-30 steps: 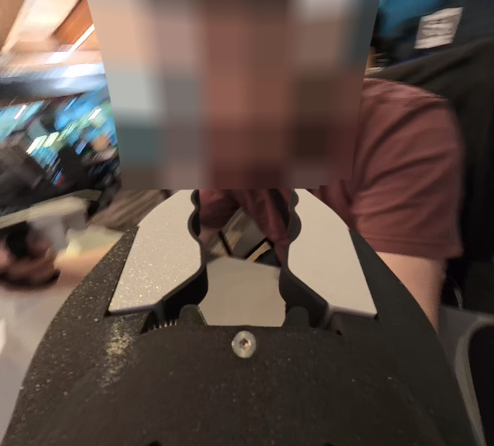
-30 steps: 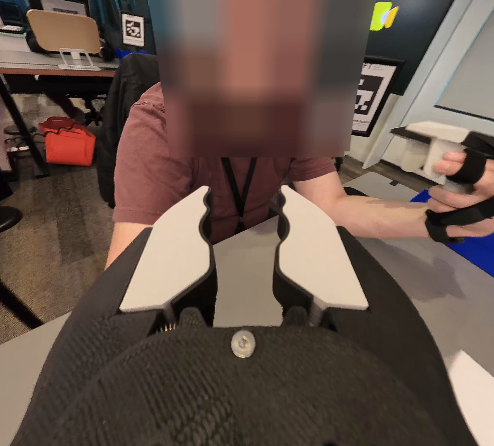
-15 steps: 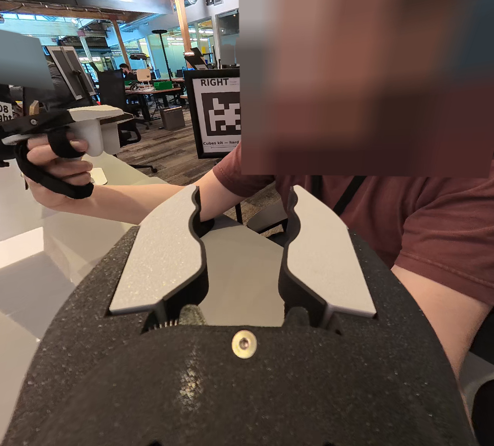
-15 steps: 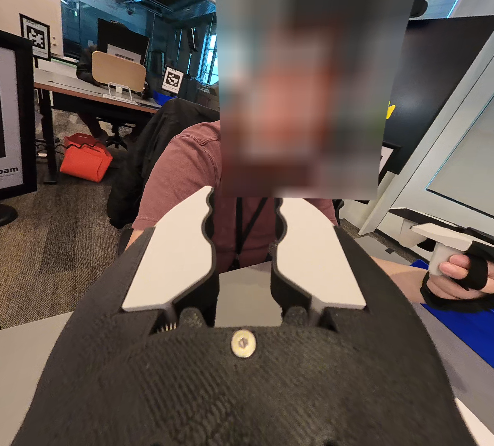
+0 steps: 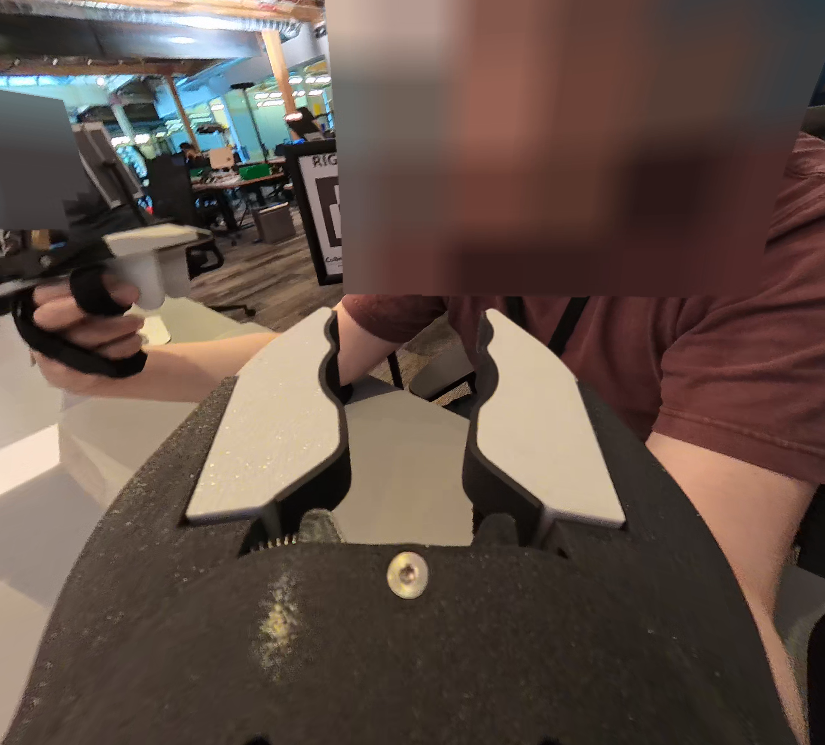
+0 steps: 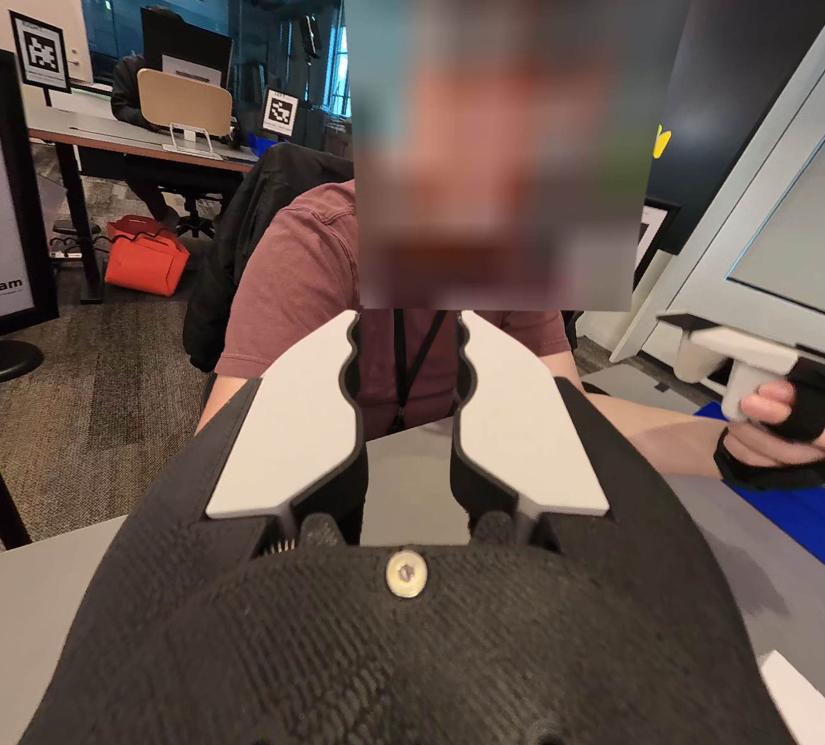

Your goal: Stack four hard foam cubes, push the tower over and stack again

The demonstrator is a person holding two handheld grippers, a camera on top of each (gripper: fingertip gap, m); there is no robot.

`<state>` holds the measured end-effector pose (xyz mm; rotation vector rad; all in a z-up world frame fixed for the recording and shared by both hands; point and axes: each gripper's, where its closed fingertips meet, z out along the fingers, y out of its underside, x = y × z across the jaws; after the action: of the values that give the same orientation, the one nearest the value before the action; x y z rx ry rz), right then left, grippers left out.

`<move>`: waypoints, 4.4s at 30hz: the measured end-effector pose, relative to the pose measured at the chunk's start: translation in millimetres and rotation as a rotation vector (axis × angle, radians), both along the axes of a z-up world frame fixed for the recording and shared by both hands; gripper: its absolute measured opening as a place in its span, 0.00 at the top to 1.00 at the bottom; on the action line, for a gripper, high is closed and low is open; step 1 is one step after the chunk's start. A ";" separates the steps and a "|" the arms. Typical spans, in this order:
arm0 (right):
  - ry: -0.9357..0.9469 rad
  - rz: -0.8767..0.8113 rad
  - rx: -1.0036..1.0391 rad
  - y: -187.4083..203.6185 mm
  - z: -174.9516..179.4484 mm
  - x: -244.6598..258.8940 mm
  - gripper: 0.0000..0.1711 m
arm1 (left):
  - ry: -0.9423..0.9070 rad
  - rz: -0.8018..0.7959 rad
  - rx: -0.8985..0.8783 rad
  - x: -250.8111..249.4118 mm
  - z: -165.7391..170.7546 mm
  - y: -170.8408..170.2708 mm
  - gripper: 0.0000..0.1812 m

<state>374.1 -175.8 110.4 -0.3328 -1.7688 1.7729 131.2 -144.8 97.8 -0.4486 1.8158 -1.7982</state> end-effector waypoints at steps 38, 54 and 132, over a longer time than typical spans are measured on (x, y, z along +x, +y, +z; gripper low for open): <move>-1.578 -1.790 -0.460 195.3 -189.1 87.1 1.00 | 0.901 1.960 0.077 -34.8 -88.8 255.9 0.99; -1.572 -2.028 -0.770 180.3 -250.7 70.9 1.00 | 0.937 2.139 0.076 -47.7 -112.2 278.3 0.95; -0.553 -1.618 -0.405 253.7 -180.5 -7.0 0.83 | 1.361 1.643 0.193 -142.5 -226.2 289.3 0.68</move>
<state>367.2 77.9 -70.1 -1.8733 -0.7107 0.7316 -11.3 144.5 -128.4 -2.4508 1.1481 0.0224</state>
